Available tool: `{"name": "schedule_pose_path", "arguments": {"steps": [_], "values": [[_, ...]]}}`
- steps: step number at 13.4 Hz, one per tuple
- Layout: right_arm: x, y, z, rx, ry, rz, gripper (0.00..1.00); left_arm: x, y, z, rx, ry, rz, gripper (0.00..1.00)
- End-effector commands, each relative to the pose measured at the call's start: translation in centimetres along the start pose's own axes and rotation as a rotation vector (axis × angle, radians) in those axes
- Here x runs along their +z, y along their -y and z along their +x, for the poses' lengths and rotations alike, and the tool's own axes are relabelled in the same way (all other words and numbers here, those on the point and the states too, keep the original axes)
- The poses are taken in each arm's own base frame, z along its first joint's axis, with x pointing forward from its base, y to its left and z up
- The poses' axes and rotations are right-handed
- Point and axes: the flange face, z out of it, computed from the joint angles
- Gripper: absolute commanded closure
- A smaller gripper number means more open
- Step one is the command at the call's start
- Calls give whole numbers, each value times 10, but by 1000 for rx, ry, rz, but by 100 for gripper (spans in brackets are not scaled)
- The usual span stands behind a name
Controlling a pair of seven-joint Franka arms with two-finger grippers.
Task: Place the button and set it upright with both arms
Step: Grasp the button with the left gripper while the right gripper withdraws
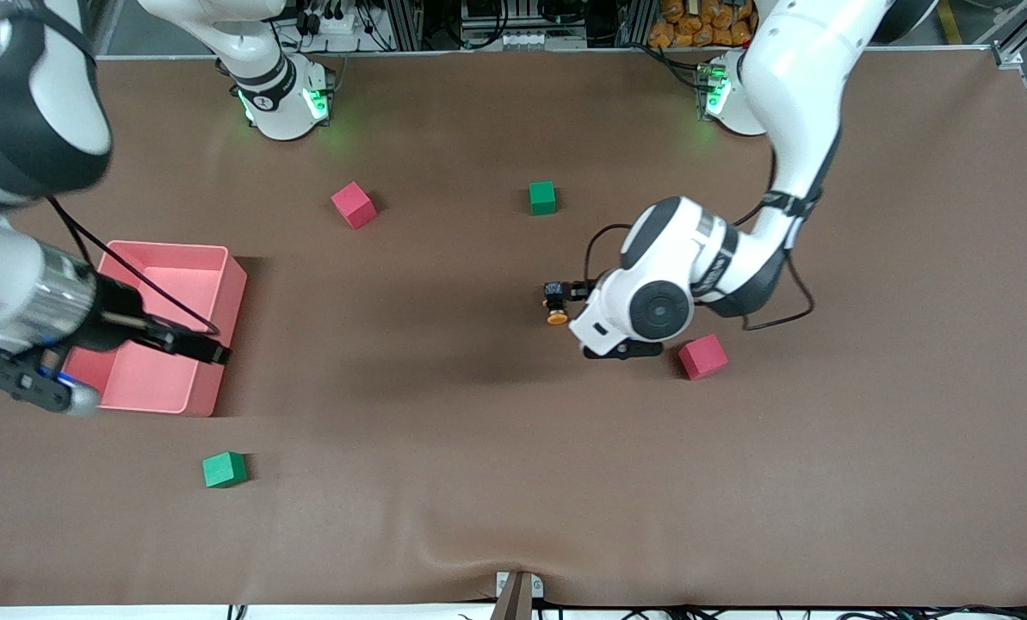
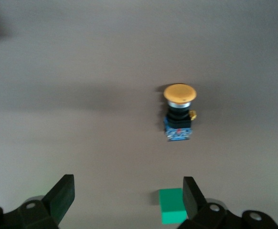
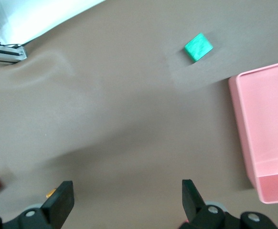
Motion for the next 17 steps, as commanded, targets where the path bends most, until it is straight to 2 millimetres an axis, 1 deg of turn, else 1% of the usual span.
{"name": "schedule_pose_path", "arguments": {"steps": [1,2,3,4,5,6,7,8,10,11,12,13,14,17], "values": [[-39,-19,-33,-95,0,-101,0,19,-18,12,2,-4,-51,0],[-61,-36,-42,-93,-8,-120,0,24,-26,14,-2,-8,-59,0],[-69,-53,-48,-111,-6,-140,0,26,-32,17,4,-11,-63,0],[-75,-69,-61,-140,-12,-153,0,30,-35,23,4,-11,-72,0],[-80,-85,-71,-155,-28,-156,0,38,-42,25,14,-5,-69,6],[-80,-94,-90,-182,-59,-154,0,49,-49,23,22,-2,-56,9],[-75,-100,-108,-188,-95,-150,0,55,-50,24,22,2,-52,11],[-69,-105,-116,-185,-111,-149,0,58,-50,26,24,1,-54,14],[-67,-111,-115,-223,-105,-156,0,70,-53,31,24,7,-57,15],[-69,-121,-110,-261,-104,-169,0,73,-53,33,26,9,-58,15],[-74,-124,-107,-289,-107,-172,0,75,-52,34,27,12,-56,17],[-81,-126,-101,-294,-122,-170,0,78,-52,35,25,16,-55,20],[-87,-124,-95,-293,-125,-168,0,79,-52,35,28,18,-54,25],[-104,-121,-83,-291,-135,-190,0,84,-52,35,26,26,-54,25]]}}
